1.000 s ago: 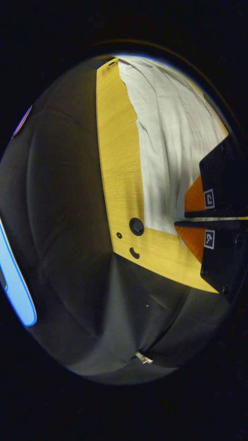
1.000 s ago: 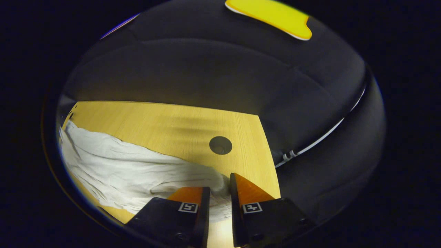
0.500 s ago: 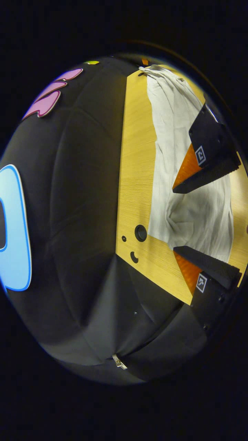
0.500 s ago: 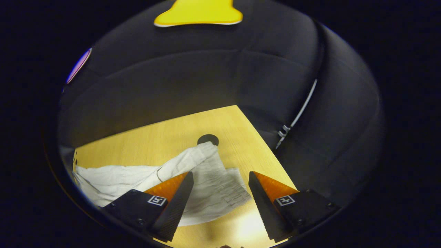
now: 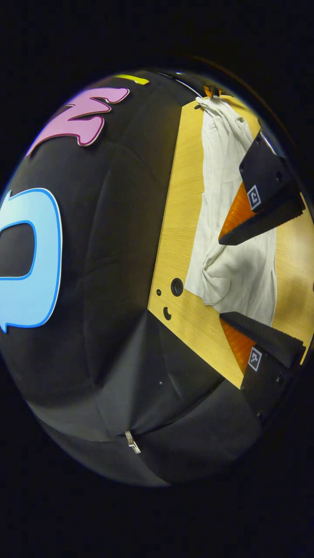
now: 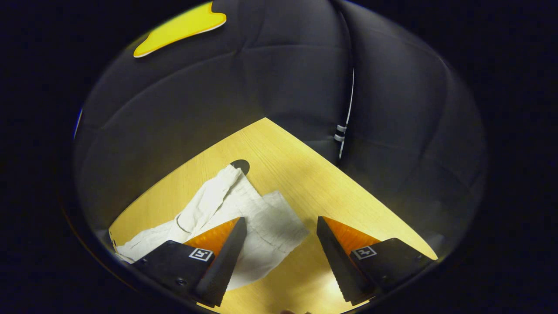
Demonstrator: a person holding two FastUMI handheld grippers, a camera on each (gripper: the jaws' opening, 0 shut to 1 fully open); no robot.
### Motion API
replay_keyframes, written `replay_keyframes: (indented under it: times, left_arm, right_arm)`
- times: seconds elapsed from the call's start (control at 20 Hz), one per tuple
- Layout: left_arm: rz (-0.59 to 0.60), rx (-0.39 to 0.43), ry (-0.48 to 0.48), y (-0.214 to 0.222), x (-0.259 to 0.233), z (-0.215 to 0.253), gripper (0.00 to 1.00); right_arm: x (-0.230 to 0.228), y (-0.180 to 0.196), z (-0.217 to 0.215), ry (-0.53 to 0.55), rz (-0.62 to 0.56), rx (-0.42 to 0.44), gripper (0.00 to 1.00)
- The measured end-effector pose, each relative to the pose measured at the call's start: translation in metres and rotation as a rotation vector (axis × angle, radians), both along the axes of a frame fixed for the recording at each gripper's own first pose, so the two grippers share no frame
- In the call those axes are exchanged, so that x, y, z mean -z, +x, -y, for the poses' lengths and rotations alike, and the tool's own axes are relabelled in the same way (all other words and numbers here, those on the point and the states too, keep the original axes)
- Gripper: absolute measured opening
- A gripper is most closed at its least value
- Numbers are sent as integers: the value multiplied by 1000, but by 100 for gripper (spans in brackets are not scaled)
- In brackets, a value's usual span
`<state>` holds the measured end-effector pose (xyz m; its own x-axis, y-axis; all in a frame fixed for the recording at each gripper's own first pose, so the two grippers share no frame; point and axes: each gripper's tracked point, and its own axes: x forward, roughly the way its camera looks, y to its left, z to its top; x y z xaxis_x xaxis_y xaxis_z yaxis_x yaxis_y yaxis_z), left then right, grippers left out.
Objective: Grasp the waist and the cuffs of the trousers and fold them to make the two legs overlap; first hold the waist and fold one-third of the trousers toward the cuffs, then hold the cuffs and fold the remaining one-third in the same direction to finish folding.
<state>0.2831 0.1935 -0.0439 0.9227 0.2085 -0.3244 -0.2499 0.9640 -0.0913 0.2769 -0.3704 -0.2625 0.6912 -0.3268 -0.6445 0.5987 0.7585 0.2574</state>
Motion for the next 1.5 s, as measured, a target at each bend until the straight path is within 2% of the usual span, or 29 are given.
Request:
replay_keyframes:
  times: [0.1,0.25,0.4,0.5,0.55,0.6,0.7,0.75,0.8,0.85,0.9,0.95,1.0,1.1,1.25,1.5]
  left_arm:
    - [-1,-6,-21,-10,2,2,98]
    - [36,-40,-67,-20,-6,-1,98]
    - [39,-53,-72,-31,-4,-6,95]
    - [48,-53,-81,-31,-3,-3,95]
    - [49,-53,-102,-34,-1,-1,96]
    - [54,-54,-137,-35,-2,2,96]
    - [60,-66,-198,-36,4,5,96]
    - [52,-76,-208,-36,9,3,96]
    - [44,-83,-210,-37,10,1,96]
    - [42,-81,-211,-36,12,3,96]
    - [40,-76,-209,-37,12,3,92]
    - [36,-72,-201,-38,12,2,96]
    - [34,-80,-189,-40,12,0,96]
    - [40,-97,-194,-41,14,0,96]
    - [34,-94,-241,-43,18,2,96]
    - [32,-101,-231,-53,18,-6,96]
  right_arm:
    - [11,-1,-1,-12,-23,5,99]
    - [13,3,-2,-83,-17,1,99]
    - [15,3,-1,-155,-42,-10,99]
    - [13,5,-8,-152,-38,-11,97]
    - [16,6,-7,-153,-36,4,84]
    - [16,7,-13,-120,-37,4,83]
    - [19,12,-20,-89,-34,6,59]
    - [16,14,-19,-98,-19,11,34]
    - [22,14,-21,-83,-32,5,37]
    - [16,13,-20,-82,-25,0,29]
    - [15,12,-22,-60,-24,-7,29]
    - [18,14,-25,-44,-20,-7,22]
    - [14,12,-27,-39,-17,-15,22]
    - [18,16,-25,-58,-7,-37,14]
    - [8,11,-21,-91,-21,-62,13]
    - [-42,9,-22,-157,20,-71,13]
